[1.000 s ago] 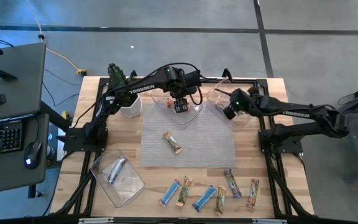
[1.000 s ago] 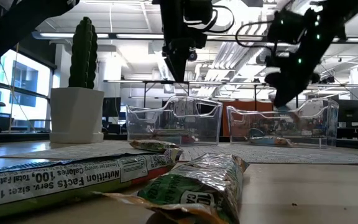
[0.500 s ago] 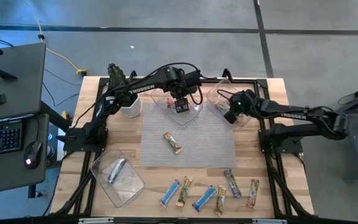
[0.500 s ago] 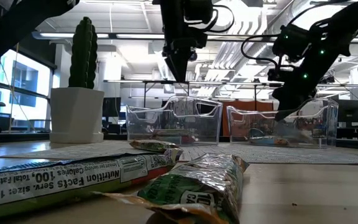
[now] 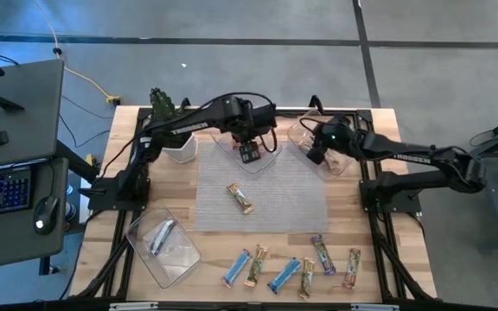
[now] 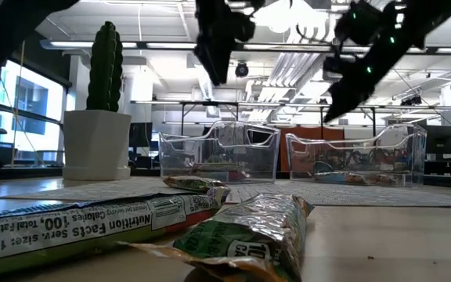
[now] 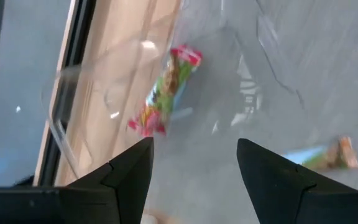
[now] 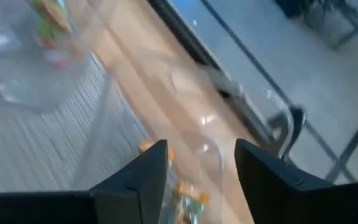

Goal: Pick and place Granola Bars by type
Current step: Put the yellow granola bar into the top right transparent bin

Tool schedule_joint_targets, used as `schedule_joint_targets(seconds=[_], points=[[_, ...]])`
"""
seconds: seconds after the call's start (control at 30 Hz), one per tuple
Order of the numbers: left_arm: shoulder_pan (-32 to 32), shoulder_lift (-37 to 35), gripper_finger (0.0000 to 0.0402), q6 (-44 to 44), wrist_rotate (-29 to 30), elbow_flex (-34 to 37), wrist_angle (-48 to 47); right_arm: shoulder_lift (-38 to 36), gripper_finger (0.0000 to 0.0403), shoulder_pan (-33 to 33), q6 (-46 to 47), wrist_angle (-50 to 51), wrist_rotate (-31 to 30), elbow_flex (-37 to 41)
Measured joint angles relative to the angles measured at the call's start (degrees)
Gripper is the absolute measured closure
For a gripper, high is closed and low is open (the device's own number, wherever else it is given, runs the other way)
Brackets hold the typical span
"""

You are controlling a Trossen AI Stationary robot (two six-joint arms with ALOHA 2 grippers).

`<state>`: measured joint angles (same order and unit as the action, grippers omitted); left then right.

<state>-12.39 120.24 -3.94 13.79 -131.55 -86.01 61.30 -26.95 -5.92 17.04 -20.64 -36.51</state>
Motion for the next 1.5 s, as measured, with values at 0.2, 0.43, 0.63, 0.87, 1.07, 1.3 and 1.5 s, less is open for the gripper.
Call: schedule_joint_targets(seconds=[0.2,0.43,0.63,0.87,1.07,1.3,1.5], points=[[4.88,-3.48,0.0176,-6.72,6.71,0.74,-3.76,-0.02,0.0241,3.31,-3.91,0.84,0.01,-6.89],[9.06,-10.72,0.0176,-7.46,5.02,11.83,-3.79,-0.02,0.024,4.62,-4.66,3.14,-0.22,-7.51],[11.37,-22.59,0.0176,-2.64,1.55,34.74,8.31,0.04,0.0245,4.62,-2.47,8.29,-0.31,-5.27],[12.32,-30.07,0.0176,10.44,-27.17,56.8,43.15,0.02,0.0245,4.62,-2.02,7.48,-0.43,-4.47],[12.78,-29.0,0.0176,8.39,-28.97,65.57,53.77,0.02,0.0248,4.62,-0.32,5.91,0.4,-4.47],[12.78,-28.14,0.0176,6.12,-21.98,70.68,56.13,0.04,0.0253,4.62,1.02,5.91,3.48,-4.48],[12.82,-28.07,0.0176,3.88,-21.1,71.6,56.84,0.04,0.0252,4.62,1.02,4.99,3.69,-4.49]])
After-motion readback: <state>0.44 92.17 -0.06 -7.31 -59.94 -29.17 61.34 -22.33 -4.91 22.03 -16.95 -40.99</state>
